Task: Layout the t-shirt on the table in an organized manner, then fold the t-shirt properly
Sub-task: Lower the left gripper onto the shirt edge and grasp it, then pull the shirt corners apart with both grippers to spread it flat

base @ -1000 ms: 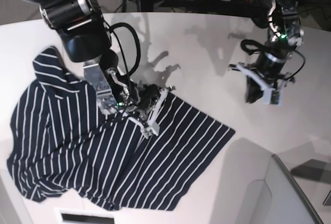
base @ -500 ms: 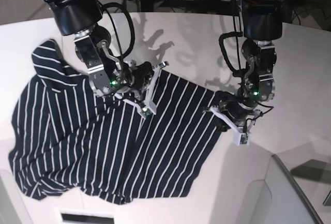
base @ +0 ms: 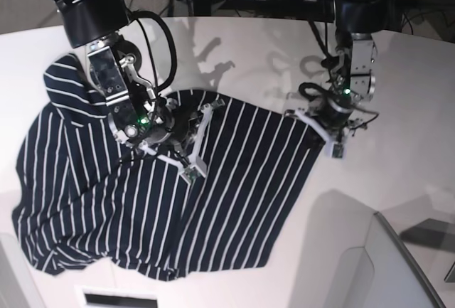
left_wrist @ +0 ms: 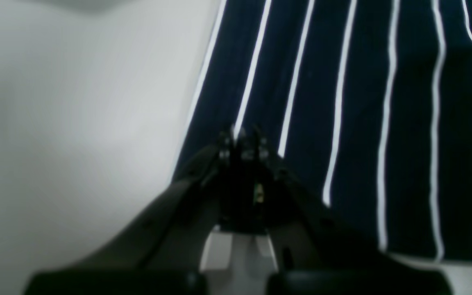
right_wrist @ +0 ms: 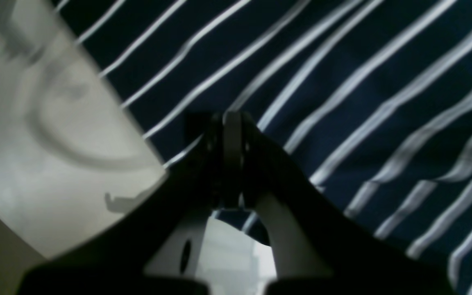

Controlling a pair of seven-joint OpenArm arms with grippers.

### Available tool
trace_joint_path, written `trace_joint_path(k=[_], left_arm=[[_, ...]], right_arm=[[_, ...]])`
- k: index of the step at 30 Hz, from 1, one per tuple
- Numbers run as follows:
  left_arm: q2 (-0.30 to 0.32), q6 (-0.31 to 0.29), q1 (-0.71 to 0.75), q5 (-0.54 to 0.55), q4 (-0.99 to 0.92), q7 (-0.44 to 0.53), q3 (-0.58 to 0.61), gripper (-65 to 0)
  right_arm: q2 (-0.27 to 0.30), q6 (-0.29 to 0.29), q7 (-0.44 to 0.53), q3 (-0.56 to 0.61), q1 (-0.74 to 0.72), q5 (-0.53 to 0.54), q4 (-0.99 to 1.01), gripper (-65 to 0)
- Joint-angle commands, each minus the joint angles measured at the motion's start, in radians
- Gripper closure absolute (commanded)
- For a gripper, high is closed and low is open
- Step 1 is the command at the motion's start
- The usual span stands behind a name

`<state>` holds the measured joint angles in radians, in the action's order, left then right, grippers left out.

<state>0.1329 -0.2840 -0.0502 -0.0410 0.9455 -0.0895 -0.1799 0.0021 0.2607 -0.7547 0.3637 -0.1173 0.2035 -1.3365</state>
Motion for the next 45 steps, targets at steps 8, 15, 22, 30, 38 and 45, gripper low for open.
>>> trace_joint_path(k=[8, 15, 22, 30, 38, 45], left_arm=[[0.02, 0.018, 0.168, -0.038, 0.152, -0.083, -0.163, 0.0], [0.02, 0.018, 0.204, -0.036, 0.249, -0.083, -0.215, 0.0], [0.009, 0.018, 0.194, -0.04, 0.32, -0.085, -0.243, 0.0], [-0.006, 0.018, 0.16, -0.043, 0.208, -0.079, -0.244, 0.0], [0.011, 0.018, 0.183, -0.156, 0.2, -0.075, -0.252, 0.0], [0.009, 0.018, 0.181, -0.156, 0.201, -0.075, -0.244, 0.0]], right_arm=[[-0.035, 0.007, 0.136, -0.423, 0.103, 0.018, -0.245, -0.8], [0.069, 0.007, 0.133, -0.608, 0.107, 0.015, -0.148, -0.2], [0.189, 0.007, 0.142, -0.641, 0.113, 0.017, 0.007, -0.2], [0.233, 0.009, 0.142, -0.67, 0.041, 0.014, 0.24, -0.2], [0.306, -0.08, 0.139, -0.664, 0.057, 0.009, 0.288, -0.2], [0.289, -0.117, 0.14, -0.665, 0.072, -0.134, 0.262, -0.2]])
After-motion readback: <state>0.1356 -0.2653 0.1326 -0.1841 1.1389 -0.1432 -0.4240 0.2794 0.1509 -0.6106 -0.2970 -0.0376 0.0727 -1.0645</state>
